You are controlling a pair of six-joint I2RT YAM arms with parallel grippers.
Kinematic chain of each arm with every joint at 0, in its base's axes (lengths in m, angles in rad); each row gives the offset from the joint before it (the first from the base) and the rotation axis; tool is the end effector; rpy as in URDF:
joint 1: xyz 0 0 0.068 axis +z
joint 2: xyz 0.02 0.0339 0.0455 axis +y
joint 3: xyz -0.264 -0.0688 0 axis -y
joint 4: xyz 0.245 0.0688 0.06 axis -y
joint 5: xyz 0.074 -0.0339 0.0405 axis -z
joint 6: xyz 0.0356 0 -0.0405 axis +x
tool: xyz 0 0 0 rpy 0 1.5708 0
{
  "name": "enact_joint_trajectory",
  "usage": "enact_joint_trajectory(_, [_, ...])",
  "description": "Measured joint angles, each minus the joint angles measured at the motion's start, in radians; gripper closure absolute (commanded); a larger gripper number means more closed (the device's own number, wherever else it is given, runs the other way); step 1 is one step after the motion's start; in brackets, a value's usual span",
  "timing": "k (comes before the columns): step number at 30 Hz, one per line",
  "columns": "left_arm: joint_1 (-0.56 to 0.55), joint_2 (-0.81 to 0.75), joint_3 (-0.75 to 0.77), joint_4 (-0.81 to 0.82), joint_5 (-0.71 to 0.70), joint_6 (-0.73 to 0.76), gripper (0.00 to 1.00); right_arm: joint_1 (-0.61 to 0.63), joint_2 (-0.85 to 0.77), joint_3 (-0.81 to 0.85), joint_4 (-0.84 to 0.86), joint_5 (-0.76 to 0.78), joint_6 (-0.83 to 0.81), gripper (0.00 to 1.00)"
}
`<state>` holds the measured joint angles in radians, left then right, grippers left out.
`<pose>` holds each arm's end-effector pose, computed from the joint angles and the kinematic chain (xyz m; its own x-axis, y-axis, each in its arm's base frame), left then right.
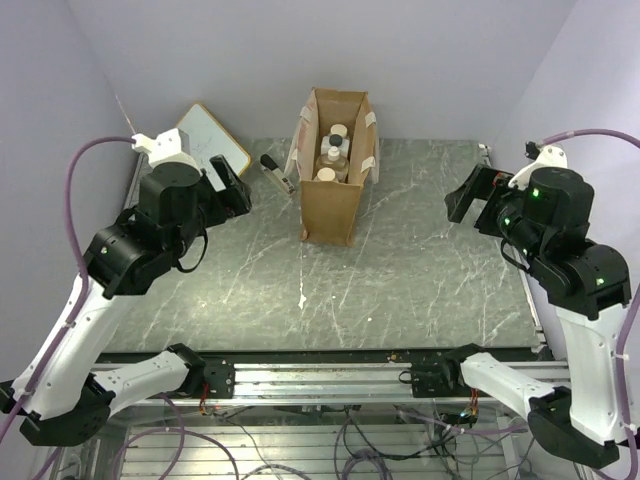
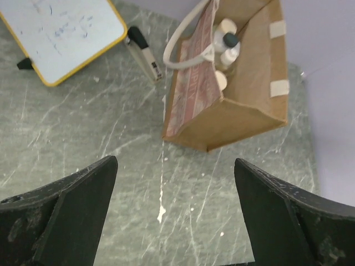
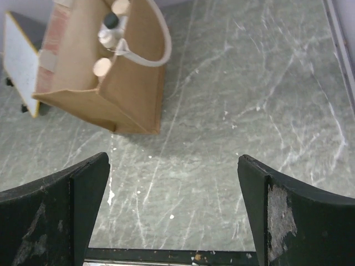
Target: Take the personal care products out of the canvas bag
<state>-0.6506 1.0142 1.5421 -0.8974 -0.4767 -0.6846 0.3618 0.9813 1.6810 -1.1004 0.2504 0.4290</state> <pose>0.1376 -0.0842 0.4747 -0.3476 -0.4415 -0.8272 -0.0286 0.8868 -0.4613 0.1172 0.0349 0.4943 -0.3856 0.2849 -0.8776 0.0340 0.9549 0.2951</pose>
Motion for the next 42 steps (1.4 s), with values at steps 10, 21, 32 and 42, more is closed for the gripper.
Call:
enact_joint_trajectory(10, [0.06, 0.014, -0.121, -0.012, 0.156, -0.065, 0.01, -0.112, -0.016, -0.126, -0.01, -0.046, 0.003, 0.0])
enact_joint_trajectory(21, [0.081, 0.059, -0.184, 0.032, 0.349, -0.163, 0.01, -0.148, -0.093, -0.285, 0.032, -0.142, -0.022, 0.0])
enact_joint_trajectory(32, [0.086, 0.301, -0.059, 0.139, 0.503, -0.184, 0.01, -0.153, 0.071, -0.28, 0.26, -0.384, 0.009, 0.0])
enact_joint_trajectory(42, [0.13, 0.628, 0.175, 0.181, 0.541, -0.141, 0.04, -0.15, 0.403, -0.207, 0.465, -0.549, 0.111, 0.0])
